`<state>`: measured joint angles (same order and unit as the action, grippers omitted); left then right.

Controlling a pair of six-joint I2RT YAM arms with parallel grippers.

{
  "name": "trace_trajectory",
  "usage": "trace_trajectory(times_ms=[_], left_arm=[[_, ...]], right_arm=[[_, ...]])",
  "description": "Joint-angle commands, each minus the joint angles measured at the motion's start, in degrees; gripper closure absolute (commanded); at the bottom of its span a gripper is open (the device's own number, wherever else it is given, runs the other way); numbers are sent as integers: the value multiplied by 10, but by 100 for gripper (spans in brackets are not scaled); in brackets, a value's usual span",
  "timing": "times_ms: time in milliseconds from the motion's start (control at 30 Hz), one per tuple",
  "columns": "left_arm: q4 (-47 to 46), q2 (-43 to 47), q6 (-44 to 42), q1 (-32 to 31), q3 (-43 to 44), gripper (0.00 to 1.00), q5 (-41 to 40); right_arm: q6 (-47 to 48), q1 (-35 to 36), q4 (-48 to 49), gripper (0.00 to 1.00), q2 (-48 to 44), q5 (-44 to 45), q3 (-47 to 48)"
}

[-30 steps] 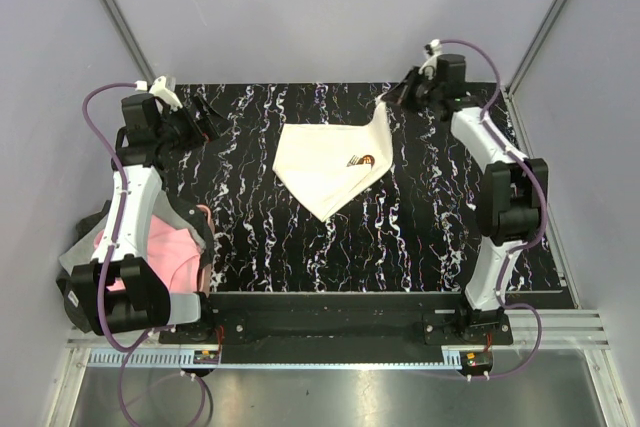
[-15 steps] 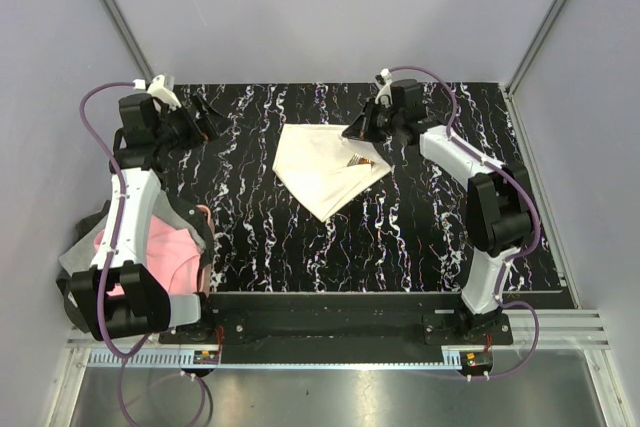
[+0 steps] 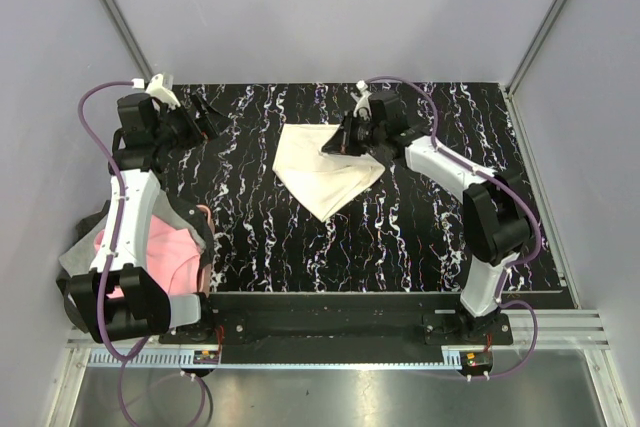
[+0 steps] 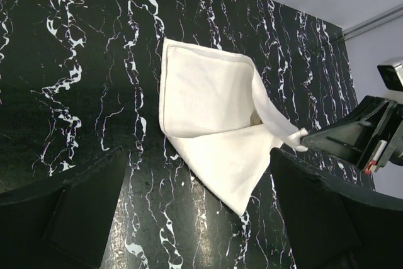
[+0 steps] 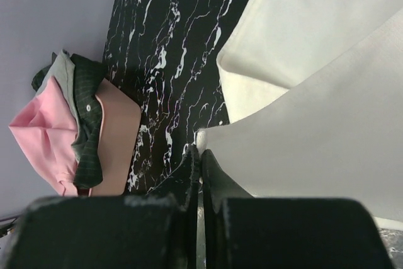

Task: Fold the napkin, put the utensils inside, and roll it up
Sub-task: Fold the napkin

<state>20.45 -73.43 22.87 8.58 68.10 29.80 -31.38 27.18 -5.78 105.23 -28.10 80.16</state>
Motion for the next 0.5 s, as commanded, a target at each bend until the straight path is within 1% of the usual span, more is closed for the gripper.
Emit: trace_trajectory(times_ms=[0,333,367,467], left_arm=[[-32,21,6,3,-2,1,19],[-37,21,9,4,-3,1,23],[-36,21,9,3,-3,1,24],[-37,21,10,3,-3,1,24]], right_arm=[[-8,28,27,100,10,-5,-9],[-32,57,53,100,32,0,-57],[-33,59,73,100,37,0,-62],[-39,63,87,100,49,0,-77]])
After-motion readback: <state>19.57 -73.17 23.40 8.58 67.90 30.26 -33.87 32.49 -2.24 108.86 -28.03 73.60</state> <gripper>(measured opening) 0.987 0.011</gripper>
